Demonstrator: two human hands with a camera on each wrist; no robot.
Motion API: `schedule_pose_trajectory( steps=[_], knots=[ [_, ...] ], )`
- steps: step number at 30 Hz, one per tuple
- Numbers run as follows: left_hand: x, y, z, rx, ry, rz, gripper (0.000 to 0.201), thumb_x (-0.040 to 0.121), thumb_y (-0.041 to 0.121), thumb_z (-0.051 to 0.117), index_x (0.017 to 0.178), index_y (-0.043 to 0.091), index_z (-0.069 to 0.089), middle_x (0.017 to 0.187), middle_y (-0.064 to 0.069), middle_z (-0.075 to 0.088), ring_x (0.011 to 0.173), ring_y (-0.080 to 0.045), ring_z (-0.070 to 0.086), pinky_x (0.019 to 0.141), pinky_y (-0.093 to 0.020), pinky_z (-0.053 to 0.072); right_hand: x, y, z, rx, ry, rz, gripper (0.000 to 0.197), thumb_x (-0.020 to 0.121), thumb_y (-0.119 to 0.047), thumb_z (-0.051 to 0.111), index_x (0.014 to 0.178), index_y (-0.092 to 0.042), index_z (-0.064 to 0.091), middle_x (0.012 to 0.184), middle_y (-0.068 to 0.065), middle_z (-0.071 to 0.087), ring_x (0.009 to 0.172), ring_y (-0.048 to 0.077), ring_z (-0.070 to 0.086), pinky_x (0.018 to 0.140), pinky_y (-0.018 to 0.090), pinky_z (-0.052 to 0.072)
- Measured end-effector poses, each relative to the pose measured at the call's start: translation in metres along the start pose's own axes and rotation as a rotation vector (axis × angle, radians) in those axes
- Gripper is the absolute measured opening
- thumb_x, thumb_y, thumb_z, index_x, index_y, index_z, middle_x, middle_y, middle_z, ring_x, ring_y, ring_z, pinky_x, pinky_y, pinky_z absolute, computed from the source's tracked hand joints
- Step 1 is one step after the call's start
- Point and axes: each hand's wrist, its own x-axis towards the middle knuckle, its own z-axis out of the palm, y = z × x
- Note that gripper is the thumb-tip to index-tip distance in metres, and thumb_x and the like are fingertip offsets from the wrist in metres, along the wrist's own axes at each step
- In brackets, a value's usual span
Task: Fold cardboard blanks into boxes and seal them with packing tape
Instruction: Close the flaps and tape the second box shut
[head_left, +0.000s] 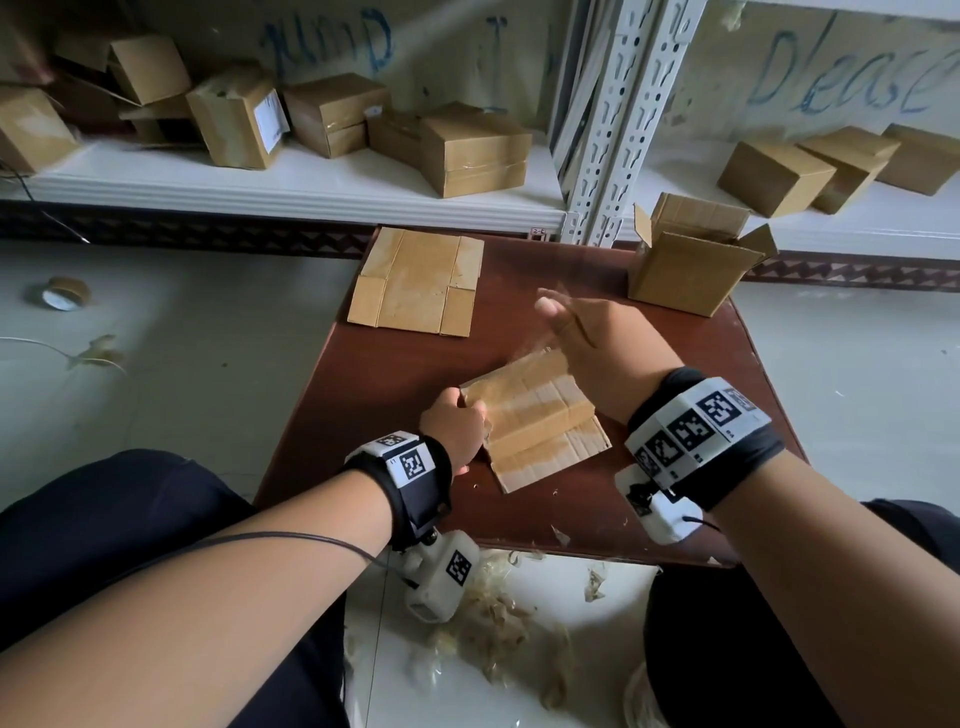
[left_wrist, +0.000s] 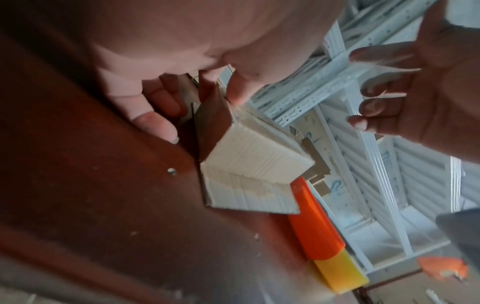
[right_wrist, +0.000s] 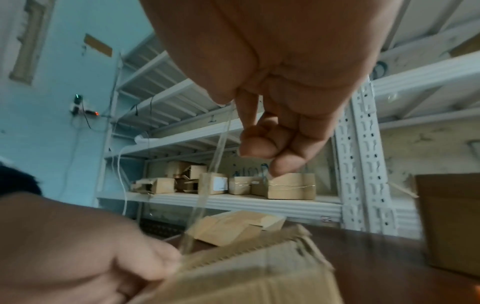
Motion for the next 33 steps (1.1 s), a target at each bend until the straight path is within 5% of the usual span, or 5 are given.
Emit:
schedule_pose_trajectory(
  steps=[2, 10, 17, 24, 33],
  knots=[
    [0.005, -0.004, 0.001, 0.154, 0.04, 0.029, 0.065, 0.09, 0.051, 0.043, 0.152, 0.029, 0.043, 0.15, -0.011, 0.046, 0.129, -0.037, 0.048, 0.105, -0.054, 0.049, 0.001, 0.009, -0.002, -0.054, -0.015, 0.014, 0.058, 0.107, -0.059, 0.031, 0.101, -0.018, 0.072, 0.142, 0.003, 0.066, 0.123, 0.019, 0.066, 0.1, 0.037, 0.053],
    [0.01, -0.01, 0.0, 0.388, 0.096, 0.108, 0.045, 0.107, 0.043, 0.041, 0.148, 0.023, 0.043, 0.147, -0.017, 0.042, 0.133, -0.04, 0.042, 0.111, -0.045, 0.036, 0.013, 0.038, 0.017, 0.17, 0.07, 0.413, 0.073, 0.104, -0.065, 0.041, 0.074, -0.001, 0.058, 0.067, 0.004, 0.057, 0.063, 0.021, 0.05, 0.062, 0.033, 0.043],
    [0.006, -0.007, -0.007, 0.227, 0.024, 0.386, 0.056, 0.108, 0.02, 0.052, 0.16, 0.025, 0.035, 0.159, -0.003, 0.046, 0.144, -0.023, 0.046, 0.106, -0.024, 0.037, 0.018, 0.051, 0.036, 0.627, 0.127, 0.774, 0.063, 0.102, -0.069, 0.04, 0.093, -0.016, 0.073, 0.095, 0.01, 0.076, 0.091, 0.03, 0.073, 0.094, 0.052, 0.059],
    [0.003, -0.008, -0.008, 0.155, -0.012, 0.41, 0.047, 0.109, 0.013, 0.046, 0.155, 0.022, 0.047, 0.15, -0.004, 0.054, 0.135, -0.022, 0.053, 0.106, -0.025, 0.043, 0.016, 0.048, 0.037, 0.698, 0.177, 0.813, 0.062, 0.104, -0.065, 0.041, 0.085, -0.016, 0.074, 0.085, 0.005, 0.077, 0.089, 0.028, 0.074, 0.087, 0.048, 0.063],
    [0.005, -0.014, -0.005, 0.029, 0.041, 0.473, 0.023, 0.104, 0.008, 0.05, 0.111, 0.021, 0.068, 0.088, -0.001, 0.065, 0.071, -0.02, 0.061, 0.054, -0.016, 0.043, 0.008, 0.049, 0.035, 0.662, 0.243, 0.649, 0.068, 0.106, -0.064, 0.035, 0.084, -0.022, 0.085, 0.087, -0.003, 0.081, 0.108, 0.026, 0.073, 0.097, 0.054, 0.058]
  ],
)
